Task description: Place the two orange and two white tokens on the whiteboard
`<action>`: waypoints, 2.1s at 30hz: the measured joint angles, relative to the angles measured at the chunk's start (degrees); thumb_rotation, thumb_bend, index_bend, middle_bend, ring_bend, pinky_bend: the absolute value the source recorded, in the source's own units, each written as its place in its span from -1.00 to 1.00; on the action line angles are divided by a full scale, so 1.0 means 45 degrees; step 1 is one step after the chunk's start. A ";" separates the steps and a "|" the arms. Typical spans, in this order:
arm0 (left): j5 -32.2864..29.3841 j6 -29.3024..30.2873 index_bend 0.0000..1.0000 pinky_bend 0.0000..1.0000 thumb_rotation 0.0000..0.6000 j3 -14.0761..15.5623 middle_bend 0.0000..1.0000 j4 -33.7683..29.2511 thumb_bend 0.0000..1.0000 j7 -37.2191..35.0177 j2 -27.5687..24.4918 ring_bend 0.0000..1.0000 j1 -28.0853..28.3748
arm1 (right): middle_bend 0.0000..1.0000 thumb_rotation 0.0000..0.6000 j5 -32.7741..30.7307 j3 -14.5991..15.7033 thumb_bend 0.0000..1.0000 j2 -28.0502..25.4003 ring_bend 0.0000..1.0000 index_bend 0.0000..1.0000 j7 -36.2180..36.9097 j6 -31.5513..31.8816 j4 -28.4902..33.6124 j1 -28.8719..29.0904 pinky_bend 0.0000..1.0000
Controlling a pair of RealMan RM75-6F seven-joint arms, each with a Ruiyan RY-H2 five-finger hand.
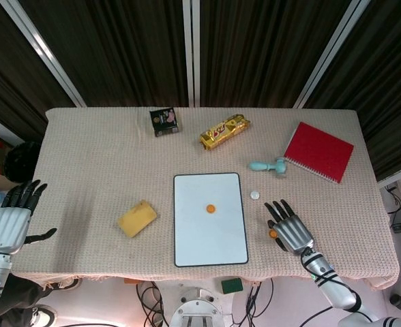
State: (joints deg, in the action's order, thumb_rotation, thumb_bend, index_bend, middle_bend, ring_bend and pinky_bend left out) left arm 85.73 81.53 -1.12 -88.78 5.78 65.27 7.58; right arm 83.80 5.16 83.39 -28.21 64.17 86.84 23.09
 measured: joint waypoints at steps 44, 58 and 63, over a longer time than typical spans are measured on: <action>0.0035 0.0071 -0.84 -0.81 0.59 -0.0006 -0.92 0.0082 -0.81 -0.0219 -0.0036 -1.00 -0.0029 | -1.00 1.00 -0.2265 -0.3011 -0.34 0.3150 -1.00 0.29 -0.2513 -0.2350 -0.1144 0.3238 -1.00; -0.0040 0.0078 -0.84 -0.81 0.59 -0.0015 -0.93 0.0008 -0.81 -0.0229 -0.0109 -1.00 -0.0067 | -1.00 1.00 -0.3312 -0.2861 -0.34 0.3505 -1.00 0.19 -0.3141 -0.2462 -0.1209 0.3704 -1.00; -0.0018 0.0143 -0.84 -0.81 0.59 -0.0012 -0.92 -0.0033 -0.81 -0.0168 -0.0110 -1.00 -0.0098 | -1.00 1.00 -0.3576 -0.2836 -0.34 0.3564 -1.00 0.17 -0.3076 -0.2535 -0.1213 0.3839 -1.00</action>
State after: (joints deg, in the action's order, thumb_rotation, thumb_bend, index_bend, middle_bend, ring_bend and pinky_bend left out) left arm 85.65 82.18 -1.18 -88.93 5.03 64.78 7.14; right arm 67.71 -7.60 99.43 -42.05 52.76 81.38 40.36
